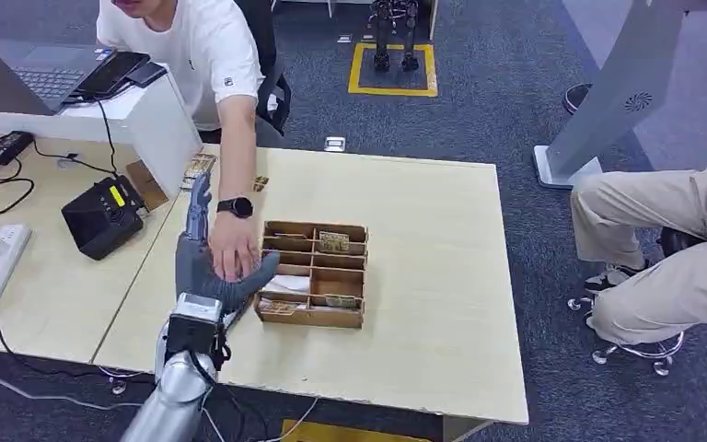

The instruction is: Pass the card to the sensor for recognition and then transmit it.

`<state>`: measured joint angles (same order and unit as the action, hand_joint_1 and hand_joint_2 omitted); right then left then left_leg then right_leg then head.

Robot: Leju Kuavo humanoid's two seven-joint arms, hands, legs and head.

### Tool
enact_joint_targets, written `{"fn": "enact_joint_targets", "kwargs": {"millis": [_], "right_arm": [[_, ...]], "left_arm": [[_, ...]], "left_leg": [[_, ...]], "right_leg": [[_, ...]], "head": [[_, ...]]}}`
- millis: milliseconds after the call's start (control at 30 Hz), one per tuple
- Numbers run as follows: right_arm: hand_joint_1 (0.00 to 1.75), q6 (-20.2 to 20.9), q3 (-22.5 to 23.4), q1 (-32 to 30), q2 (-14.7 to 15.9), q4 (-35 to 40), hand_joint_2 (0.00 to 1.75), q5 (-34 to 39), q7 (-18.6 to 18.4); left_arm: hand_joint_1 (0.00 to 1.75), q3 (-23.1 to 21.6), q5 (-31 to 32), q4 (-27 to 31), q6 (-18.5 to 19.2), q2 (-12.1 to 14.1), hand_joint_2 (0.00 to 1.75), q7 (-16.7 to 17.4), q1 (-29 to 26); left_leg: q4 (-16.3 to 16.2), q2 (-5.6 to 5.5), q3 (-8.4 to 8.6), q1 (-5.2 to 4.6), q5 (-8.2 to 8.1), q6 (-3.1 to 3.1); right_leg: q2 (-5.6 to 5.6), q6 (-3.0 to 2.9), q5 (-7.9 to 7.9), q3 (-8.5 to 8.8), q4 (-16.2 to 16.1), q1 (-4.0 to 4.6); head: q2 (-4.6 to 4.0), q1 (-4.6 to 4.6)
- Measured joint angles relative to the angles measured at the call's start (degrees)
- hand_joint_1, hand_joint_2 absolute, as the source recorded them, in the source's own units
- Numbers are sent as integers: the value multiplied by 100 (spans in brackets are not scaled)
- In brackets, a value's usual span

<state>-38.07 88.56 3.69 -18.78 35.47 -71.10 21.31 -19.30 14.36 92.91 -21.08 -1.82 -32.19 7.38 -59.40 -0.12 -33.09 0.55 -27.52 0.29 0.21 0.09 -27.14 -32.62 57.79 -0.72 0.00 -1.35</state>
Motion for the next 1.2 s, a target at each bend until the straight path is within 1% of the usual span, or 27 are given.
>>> {"fn": "enact_joint_targets", "kwargs": {"millis": [100, 233, 300, 433, 600, 700, 833, 967, 1200], "right_arm": [[0, 0, 0, 0, 0, 0, 175, 0, 24], [0, 0, -2, 0, 2, 0, 175, 26, 120], [0, 0, -2, 0, 2, 0, 175, 54, 181], [0, 0, -4, 0, 2, -4, 175, 57, 203], [0, 0, -4, 0, 2, -11, 175, 57, 277], [0, 0, -4, 0, 6, -39, 175, 28, 286], [0, 0, -4, 0, 20, -72, 175, 20, 295], [0, 0, -4, -1, 24, -90, 175, -13, 361], [0, 0, -4, -2, 28, -96, 175, -83, 356]], "left_arm": [[0, -212, -31, 177, 339, 66, 175, -79, -70], [0, -488, 125, 287, 734, 145, 175, -177, -118], [0, -634, 277, 287, 971, 190, 175, -201, -120], [0, -922, 651, 285, 1244, 263, 175, -208, -120], [0, -1158, 935, 280, 1347, 317, 175, -116, -116], [0, -1320, 1082, 217, 1552, 365, 175, -81, -57], [0, -1520, 1259, 110, 1699, 405, 175, -24, 41], [0, -1714, 1730, -14, 1717, 481, 175, 209, 149], [0, -2011, 2741, -321, 1445, 630, 175, 850, 406]], "left_leg": [[0, 0, 0, 0, 0, 0], [0, 0, 0, 0, 0, 0], [0, 0, 0, 0, 0, 0], [0, 1, 0, 0, 0, 0], [0, 1, 1, 0, 0, 0], [0, 0, 2, 0, 0, 0], [0, 2, 2, 0, 0, 0], [0, 1, 2, 0, 0, 0], [0, 2, 2, 0, 0, 0]], "right_leg": [[0, 0, 1, 0, 0, 0], [0, 0, 1, 0, 0, 0], [0, 0, 1, 0, 0, 0], [1, 0, 1, -1, 0, 0], [1, 0, 1, -1, 0, 0], [0, 0, 1, 0, 0, 0], [1, -1, 1, -1, 0, 0], [1, -1, 1, -1, 0, 0], [1, -1, 1, -2, 0, 0]], "head": [[0, 0], [0, 0], [0, 0], [0, 0], [0, 0], [0, 0], [0, 0], [0, 2], [0, 0]]}}
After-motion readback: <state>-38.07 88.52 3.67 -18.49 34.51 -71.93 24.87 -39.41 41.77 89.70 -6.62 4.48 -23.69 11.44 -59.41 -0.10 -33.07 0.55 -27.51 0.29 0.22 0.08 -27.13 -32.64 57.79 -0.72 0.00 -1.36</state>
